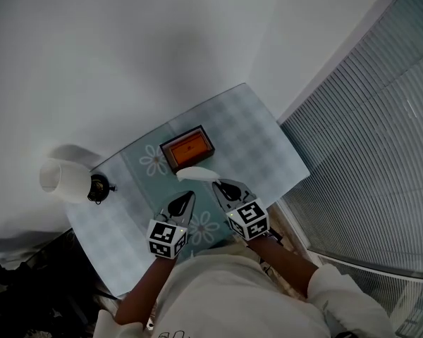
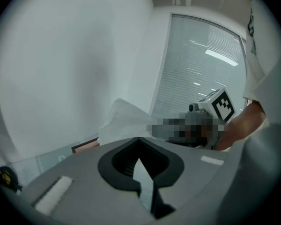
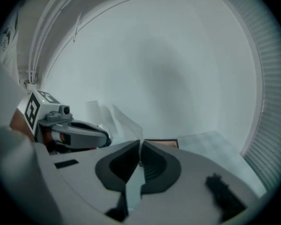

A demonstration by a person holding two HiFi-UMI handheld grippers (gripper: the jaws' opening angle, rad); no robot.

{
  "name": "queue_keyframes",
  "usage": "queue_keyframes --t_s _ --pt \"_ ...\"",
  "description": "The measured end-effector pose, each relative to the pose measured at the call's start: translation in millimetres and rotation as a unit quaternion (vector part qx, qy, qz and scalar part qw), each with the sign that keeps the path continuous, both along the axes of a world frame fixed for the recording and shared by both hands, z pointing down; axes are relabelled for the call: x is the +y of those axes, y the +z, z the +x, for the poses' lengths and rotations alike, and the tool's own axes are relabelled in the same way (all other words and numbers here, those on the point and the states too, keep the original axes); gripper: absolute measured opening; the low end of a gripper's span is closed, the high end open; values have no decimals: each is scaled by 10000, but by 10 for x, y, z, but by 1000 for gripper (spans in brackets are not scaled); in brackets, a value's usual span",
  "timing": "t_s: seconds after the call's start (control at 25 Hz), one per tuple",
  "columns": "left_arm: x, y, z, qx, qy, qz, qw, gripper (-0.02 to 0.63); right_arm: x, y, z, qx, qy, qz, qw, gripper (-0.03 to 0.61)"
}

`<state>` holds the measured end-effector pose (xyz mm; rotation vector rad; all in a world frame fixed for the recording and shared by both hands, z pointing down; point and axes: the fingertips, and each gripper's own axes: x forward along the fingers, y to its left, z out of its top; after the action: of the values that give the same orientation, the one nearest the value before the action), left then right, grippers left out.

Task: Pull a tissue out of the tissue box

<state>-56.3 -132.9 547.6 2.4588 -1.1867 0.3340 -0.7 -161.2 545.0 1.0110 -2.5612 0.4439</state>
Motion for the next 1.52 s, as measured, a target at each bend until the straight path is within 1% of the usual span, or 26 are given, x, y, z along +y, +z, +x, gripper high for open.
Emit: queue_keyframes --t_s 0.08,0.2,0.36,0.48,0.68,0.96,1.16,1.52 --pt "70 -52 -14 -99 -9 100 9999 8 117 -87 35 -89 82 1 9999 14" --pt "184 -129 -1 -109 2 193 9998 8 280 -193 96 -317 246 -25 9992 14" --pt "352 -232 23 11 0 213 9998 8 501 -283 152 -624 399 -126 9972 14" --pt "474 -273 35 38 64 215 9997 7 657 -350 184 -727 415 -75 9965 14" --pt "534 -222 -5 12 20 167 9999 8 827 -333 169 -690 357 -33 9970 14" --pt "555 -265 -13 94 -81 194 9997 8 877 -350 76 -565 186 89 9982 14" --pt "546 -275 -2 134 -127 208 9996 8 896 -292 59 -516 189 -15 9985 14" --pt "590 -227 0 233 -214 69 9995 8 943 -264 53 -487 106 -60 9987 14"
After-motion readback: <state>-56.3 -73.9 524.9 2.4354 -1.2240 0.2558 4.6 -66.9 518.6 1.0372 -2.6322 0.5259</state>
